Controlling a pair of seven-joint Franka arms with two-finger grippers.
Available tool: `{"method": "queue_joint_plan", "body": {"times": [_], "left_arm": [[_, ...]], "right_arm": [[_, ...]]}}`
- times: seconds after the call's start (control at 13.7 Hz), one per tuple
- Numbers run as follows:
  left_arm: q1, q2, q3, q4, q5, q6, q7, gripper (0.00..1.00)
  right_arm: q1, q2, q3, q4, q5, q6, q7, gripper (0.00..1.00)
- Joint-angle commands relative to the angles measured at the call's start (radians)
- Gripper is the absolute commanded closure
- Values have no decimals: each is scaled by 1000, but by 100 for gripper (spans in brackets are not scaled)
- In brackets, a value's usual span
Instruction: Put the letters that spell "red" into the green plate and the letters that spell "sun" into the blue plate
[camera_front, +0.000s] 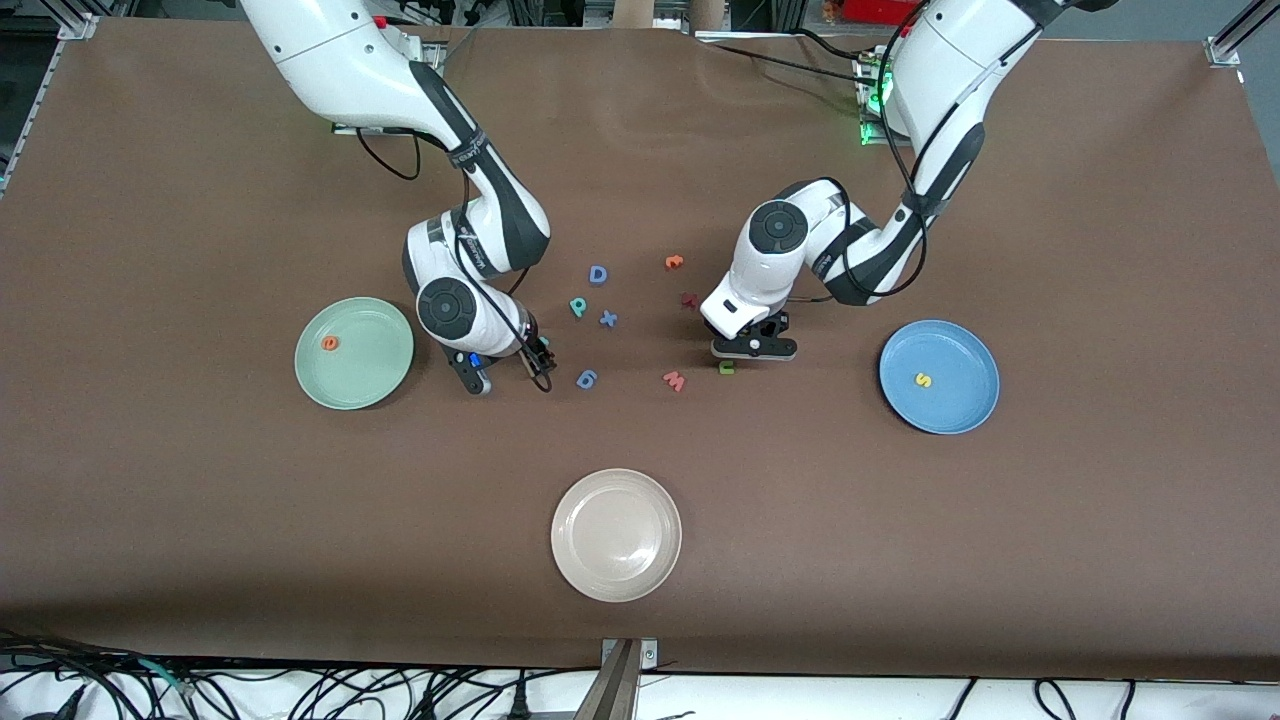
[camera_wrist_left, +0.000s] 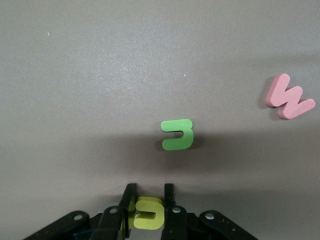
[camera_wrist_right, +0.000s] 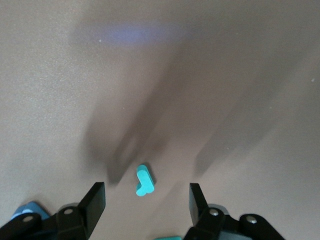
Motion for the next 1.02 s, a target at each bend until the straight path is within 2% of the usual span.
{"method": "queue_joint_plan", "body": {"times": [0.0,0.15,0.44,0.58,0.8,0.95], "left_arm": [[5,-5,4,0,35,6,-14,78],[32,-26,4,7,35,-25,33,78],[140,-43,-5,76,-23,-192,240,78],[204,-43,-8,130,-76,-291,396,78],[275,-40,-5,262,-110,-502,597,77],[348,-40,0,274,-110,-527,754,77]], "right_arm": [[10,-26,-8,-31,-1,-5,7,27],[10,-20,-9,-31,-1,0,7,27],[10,-25,-9,-51,0,10,9,27],[10,-23,-8,-63,3,45,10,27],[10,-23,-6,-85,5,99,9,27],[10,-25,-6,-89,8,99,10,29]]}}
